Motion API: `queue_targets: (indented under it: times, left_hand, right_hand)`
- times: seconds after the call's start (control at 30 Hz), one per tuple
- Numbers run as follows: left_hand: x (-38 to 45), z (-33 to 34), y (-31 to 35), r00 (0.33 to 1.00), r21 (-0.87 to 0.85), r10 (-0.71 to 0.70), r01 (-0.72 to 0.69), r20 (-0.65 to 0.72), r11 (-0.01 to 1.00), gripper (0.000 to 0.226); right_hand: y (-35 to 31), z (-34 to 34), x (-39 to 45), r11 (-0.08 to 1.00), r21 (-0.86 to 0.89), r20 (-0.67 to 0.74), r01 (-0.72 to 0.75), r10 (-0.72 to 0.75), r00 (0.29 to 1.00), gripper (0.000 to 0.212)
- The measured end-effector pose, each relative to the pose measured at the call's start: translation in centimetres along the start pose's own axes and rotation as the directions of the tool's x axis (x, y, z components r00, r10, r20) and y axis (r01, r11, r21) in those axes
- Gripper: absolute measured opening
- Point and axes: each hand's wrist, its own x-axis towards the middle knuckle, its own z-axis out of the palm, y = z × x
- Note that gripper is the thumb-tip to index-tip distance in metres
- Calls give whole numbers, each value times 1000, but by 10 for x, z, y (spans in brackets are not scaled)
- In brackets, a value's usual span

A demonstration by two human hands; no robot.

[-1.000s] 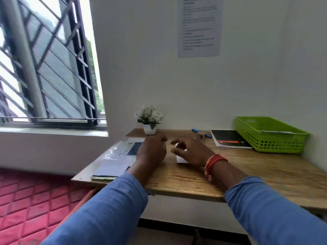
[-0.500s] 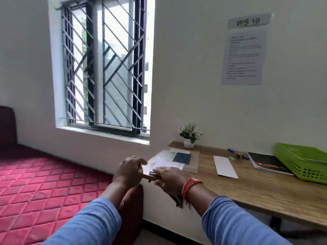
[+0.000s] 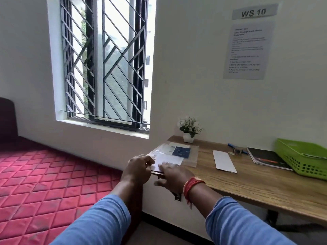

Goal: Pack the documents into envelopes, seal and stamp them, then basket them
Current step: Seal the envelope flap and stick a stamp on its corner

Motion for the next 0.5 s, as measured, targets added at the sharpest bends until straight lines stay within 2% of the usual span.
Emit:
queue_targets:
  times: [0.1,0.17,0.23,0.27,0.33,0.4,0.43,0.5]
  left_hand:
    - [2,-1,0,1000,11,-5,5,4,1000,22]
    - [5,-5,3,1000,-3,-17,17,7,1000,28]
    - [8,-9,9,999,-42,-43,42,-10,998,31]
    - [10,-11,12,998,-58,-46,43,-36,997,30]
    - [13,-14,20,993,-69,4,-12,-114,998,23]
    - [16,-14,28,971,-86,97,-117,-217,989,16]
    - [16,-15,34,959,-102,140,-170,-247,980,23]
    - [18,-14,47,936,-76,249,-275,-251,958,58]
  right_hand:
    - [12,2,-5,996,-7,-84,90,-90,992,22]
    - [16,-6,-8,996,41,-172,84,-76,982,26]
    - [14,-21,-13,989,131,-261,65,-29,965,42]
    - [14,-28,-14,982,179,-310,55,3,951,42]
    - [17,-42,-10,956,291,-413,32,95,906,27]
    - [22,-57,-4,894,446,-489,40,206,848,22]
    - [24,-67,-2,849,527,-491,40,266,830,21]
    - [29,-88,2,743,667,-486,55,379,787,20]
